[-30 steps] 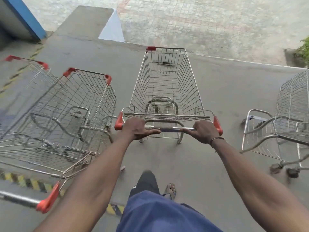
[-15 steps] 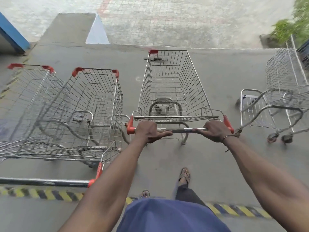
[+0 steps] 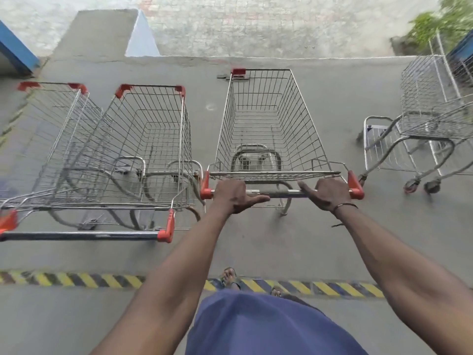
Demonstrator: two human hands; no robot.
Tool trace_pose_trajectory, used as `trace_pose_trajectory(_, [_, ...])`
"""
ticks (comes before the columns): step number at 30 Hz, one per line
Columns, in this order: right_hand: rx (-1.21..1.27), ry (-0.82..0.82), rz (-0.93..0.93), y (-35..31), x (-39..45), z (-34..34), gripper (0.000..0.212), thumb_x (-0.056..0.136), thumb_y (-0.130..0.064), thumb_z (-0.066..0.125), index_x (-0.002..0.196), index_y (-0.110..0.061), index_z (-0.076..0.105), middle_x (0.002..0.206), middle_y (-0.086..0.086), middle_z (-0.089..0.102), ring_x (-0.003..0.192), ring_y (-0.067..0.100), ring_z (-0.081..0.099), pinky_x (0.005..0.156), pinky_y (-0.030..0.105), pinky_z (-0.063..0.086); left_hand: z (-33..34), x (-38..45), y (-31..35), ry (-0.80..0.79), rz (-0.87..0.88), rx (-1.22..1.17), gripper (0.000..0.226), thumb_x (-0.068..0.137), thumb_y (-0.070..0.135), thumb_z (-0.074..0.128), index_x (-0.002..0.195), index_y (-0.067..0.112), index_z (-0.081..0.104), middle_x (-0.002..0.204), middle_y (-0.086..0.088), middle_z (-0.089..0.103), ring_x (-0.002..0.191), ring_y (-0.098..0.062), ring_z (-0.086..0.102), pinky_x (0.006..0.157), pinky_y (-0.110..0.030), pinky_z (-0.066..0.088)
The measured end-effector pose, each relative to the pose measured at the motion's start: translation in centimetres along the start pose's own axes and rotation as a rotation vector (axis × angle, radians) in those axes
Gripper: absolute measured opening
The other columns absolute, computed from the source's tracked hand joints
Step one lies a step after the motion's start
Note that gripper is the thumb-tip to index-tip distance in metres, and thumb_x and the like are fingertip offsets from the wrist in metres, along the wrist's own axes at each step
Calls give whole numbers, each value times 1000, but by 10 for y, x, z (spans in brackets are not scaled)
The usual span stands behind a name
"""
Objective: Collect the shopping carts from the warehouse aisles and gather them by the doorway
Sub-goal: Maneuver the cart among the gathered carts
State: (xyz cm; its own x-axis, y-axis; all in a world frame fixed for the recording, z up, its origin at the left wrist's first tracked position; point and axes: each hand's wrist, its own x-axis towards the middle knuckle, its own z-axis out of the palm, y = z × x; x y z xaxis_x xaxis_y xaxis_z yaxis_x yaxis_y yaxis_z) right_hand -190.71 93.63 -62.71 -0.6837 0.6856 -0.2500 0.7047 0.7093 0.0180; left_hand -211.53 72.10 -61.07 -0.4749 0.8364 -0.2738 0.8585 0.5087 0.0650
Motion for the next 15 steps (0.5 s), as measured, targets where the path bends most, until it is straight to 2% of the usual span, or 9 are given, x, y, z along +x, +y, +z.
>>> trace_pose_trajectory(3, [17, 15, -13, 9, -12, 4, 121, 61, -109, -12, 56, -13, 62, 59, 5, 56, 67, 31, 63, 64, 37, 44, 6, -15, 12, 7, -23, -43, 98, 70, 108, 30, 58, 14, 56, 63, -5, 57, 66, -29, 59, 64, -38, 44])
trace_pose_trajectory(6, [15, 14, -21, 17, -22, 8, 109, 70, -104, 2, 56, -14, 61, 59, 5, 57, 66, 31, 63, 63, 36, 43, 12, -27, 19, -4, -50, -73, 100, 68, 110, 28, 57, 15, 57, 58, -2, 52, 64, -30, 61, 66, -40, 52])
trace_pose_trajectory(9, [20, 26, -50, 21, -33, 11, 103, 77, -100, 8, 53, -14, 59, 58, 5, 57, 63, 31, 61, 62, 37, 43, 18, -38, 25, -5, -65, -75, 103, 66, 111, 26, 60, 14, 60, 57, -1, 52, 63, -29, 61, 68, -40, 56])
trace_pose_trajectory(11, [24, 29, -78, 24, -40, 12, 102, 79, -99, 9, 52, -13, 58, 56, 5, 55, 60, 30, 58, 61, 37, 40, 24, -44, 26, 3, -70, -76, 112, 64, 114, 19, 70, 14, 69, 63, -3, 60, 67, -28, 65, 72, -41, 57])
trace_pose_trajectory(13, [17, 22, -113, 27, -48, 12, 104, 79, -100, 9, 52, -12, 58, 54, 4, 54, 58, 28, 55, 60, 37, 38, 30, -48, 26, 9, -57, -82, 122, 62, 115, 14, 88, 13, 76, 74, -5, 70, 77, -29, 70, 75, -40, 51])
trace_pose_trajectory(15, [14, 14, -153, 30, -55, 12, 103, 80, -102, 12, 51, -12, 55, 54, 4, 53, 55, 26, 53, 58, 36, 36, 34, -51, 25, -14, -34, -97, 119, 62, 114, 12, 97, 20, 76, 82, -8, 74, 86, -30, 72, 77, -44, 51])
